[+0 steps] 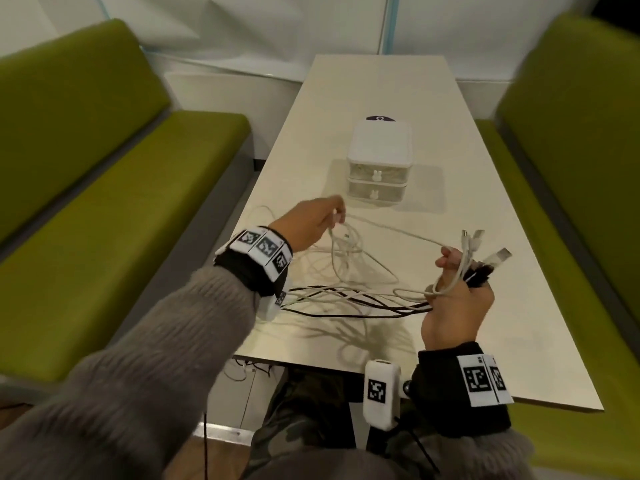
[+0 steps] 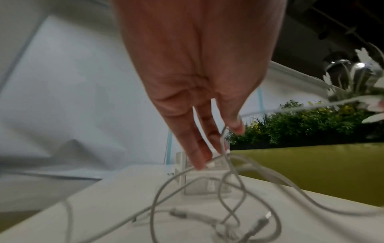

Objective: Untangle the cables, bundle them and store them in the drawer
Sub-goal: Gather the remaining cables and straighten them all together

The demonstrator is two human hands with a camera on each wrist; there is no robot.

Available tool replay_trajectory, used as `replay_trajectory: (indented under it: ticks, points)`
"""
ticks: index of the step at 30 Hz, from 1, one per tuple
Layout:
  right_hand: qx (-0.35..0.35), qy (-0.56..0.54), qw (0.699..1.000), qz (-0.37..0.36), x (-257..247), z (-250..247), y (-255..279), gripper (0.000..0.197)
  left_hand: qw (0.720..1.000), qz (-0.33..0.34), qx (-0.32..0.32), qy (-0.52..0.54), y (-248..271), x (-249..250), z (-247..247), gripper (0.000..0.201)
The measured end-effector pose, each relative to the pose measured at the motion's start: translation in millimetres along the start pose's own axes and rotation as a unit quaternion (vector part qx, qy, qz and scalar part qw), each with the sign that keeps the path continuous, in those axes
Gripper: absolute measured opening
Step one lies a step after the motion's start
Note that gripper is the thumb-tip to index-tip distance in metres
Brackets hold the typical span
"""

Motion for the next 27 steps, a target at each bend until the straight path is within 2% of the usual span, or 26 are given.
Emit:
replay_trajectory:
  ticks: [2, 3, 5, 7, 9, 11, 13, 14, 16, 18, 20, 23, 27]
  points:
    - [-0.008, -0.014, 1.000, -0.016, -1.7, 3.5, 2.3, 0.020, 0.993, -0.007, 0.070, 0.098, -13.2, 16.6, -29.9, 0.024]
    - [-0.015, -0.017, 1.000, -0.022, -2.6, 5.9, 2.8, 0.020, 0.981, -0.002, 0.111, 0.162, -17.6, 28.2, -46.4, 0.027]
    - [-0.032, -0.019, 0.999, -0.034, -5.8, 11.8, 4.7, 0.015, 0.950, 0.037, 0.189, 0.244, -20.1, 57.9, -77.1, 0.025]
    - [-0.042, -0.024, 0.998, -0.037, -8.8, 17.6, 6.3, 0.011, 0.933, 0.094, 0.221, 0.266, -18.6, 88.0, -93.7, 0.018]
    - [-0.046, -0.042, 0.997, -0.034, -8.1, 17.5, 3.9, 0.012, 0.927, 0.130, 0.215, 0.279, -14.2, 106.7, -96.6, 0.016]
    - [-0.037, -0.050, 0.998, -0.020, -6.0, 13.6, 1.0, 0.005, 0.928, 0.148, 0.210, 0.270, -9.2, 110.8, -93.8, 0.014]
    - [-0.016, -0.055, 0.998, -0.002, -2.2, 7.8, -1.4, 0.030, 0.932, 0.163, 0.193, 0.260, -3.9, 108.9, -86.3, 0.011]
    - [-0.008, -0.058, 0.998, 0.007, -2.1, 7.6, -0.2, 0.035, 0.936, 0.169, 0.176, 0.255, -2.0, 107.2, -80.6, 0.011]
    - [-0.007, -0.054, 0.998, 0.004, -3.2, 9.8, 1.1, 0.022, 0.949, 0.175, 0.148, 0.215, 0.0, 101.6, -65.8, 0.009]
    - [-0.010, -0.045, 0.999, -0.019, -6.8, 12.7, 2.9, 0.022, 0.966, 0.180, 0.126, 0.139, 2.5, 96.1, -45.2, 0.010]
    - [-0.034, -0.012, 0.999, -0.038, -10.0, 18.6, 7.6, 0.017, 0.971, 0.197, 0.110, 0.085, 9.3, 97.2, -24.2, 0.012]
    - [-0.058, 0.031, 0.998, -0.014, -3.1, 24.3, 12.6, 0.010, 0.966, 0.224, 0.112, 0.068, 20.3, 107.0, -5.6, 0.008]
    - [-0.067, 0.065, 0.996, -0.002, -0.3, 25.3, 12.3, 0.020, 0.970, 0.199, 0.117, 0.080, 26.7, 103.1, -3.3, 0.009]
Point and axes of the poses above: each hand's wrist, its own y-axis away from the middle knuckle, its own z-axis out of the palm, x = y × z, the point moved 7 cm from there along -y, towards the middle knuckle, and after that the axes turned 8 degrees about -y, right-handed, at the moved point
